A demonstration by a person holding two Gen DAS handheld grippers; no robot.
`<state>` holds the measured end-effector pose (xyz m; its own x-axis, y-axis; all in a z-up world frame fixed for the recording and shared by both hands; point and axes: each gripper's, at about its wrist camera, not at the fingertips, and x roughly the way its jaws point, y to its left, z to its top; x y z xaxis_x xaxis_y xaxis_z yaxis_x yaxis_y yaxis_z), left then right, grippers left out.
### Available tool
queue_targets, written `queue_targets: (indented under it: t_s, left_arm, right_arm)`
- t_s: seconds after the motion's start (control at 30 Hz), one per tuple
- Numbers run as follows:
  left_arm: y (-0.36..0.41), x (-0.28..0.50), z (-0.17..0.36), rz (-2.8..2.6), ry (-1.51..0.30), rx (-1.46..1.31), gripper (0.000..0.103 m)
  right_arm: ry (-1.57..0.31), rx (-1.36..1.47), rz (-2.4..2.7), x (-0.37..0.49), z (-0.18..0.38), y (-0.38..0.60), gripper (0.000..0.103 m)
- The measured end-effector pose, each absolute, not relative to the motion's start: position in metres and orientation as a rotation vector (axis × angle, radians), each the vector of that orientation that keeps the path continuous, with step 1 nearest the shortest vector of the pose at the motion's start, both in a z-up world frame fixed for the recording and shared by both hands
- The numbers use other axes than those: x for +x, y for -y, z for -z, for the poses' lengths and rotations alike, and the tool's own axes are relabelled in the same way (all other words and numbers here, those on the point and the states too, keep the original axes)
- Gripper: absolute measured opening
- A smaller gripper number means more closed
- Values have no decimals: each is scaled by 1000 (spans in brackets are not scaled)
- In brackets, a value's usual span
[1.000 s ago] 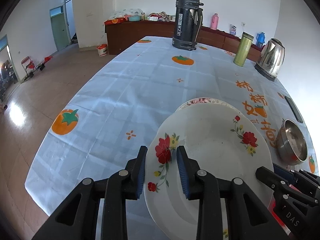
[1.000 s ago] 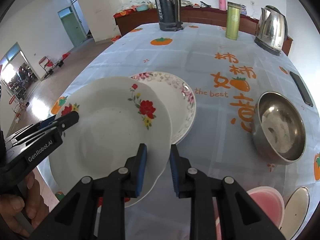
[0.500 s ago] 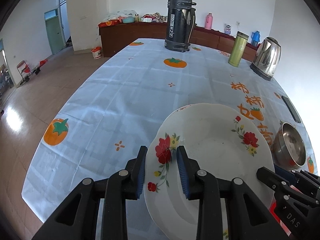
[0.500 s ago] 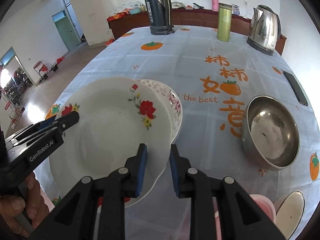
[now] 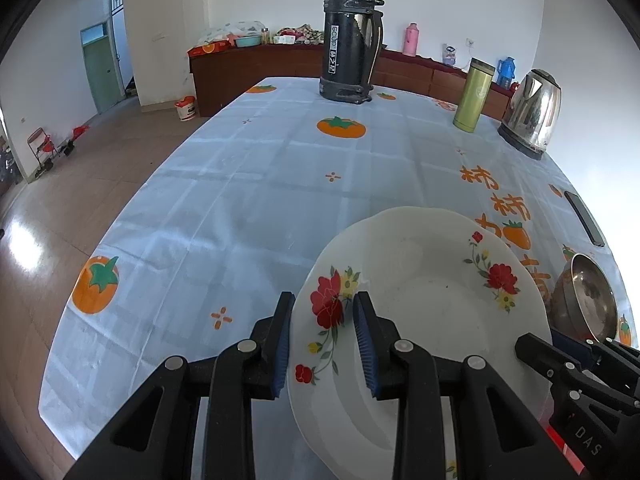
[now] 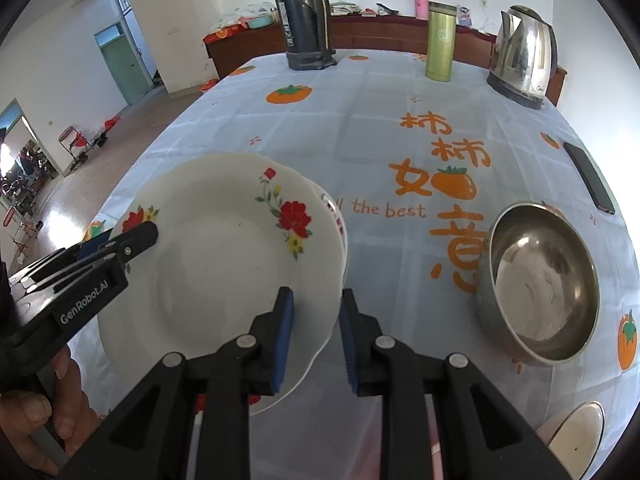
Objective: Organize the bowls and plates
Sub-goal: 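Carry the white red-flower plate over the stack and lower it onto the pink-floral-rim plate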
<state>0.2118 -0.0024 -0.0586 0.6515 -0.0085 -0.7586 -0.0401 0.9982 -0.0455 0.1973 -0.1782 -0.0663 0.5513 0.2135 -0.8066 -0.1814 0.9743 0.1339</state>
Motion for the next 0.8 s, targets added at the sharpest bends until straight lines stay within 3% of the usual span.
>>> queue_targets:
  t_s: [0.8]
  left_arm:
    - [2,236,71,-19,-883,-61,33]
  right_arm:
    - [-971,21,-212,220,70,176,23]
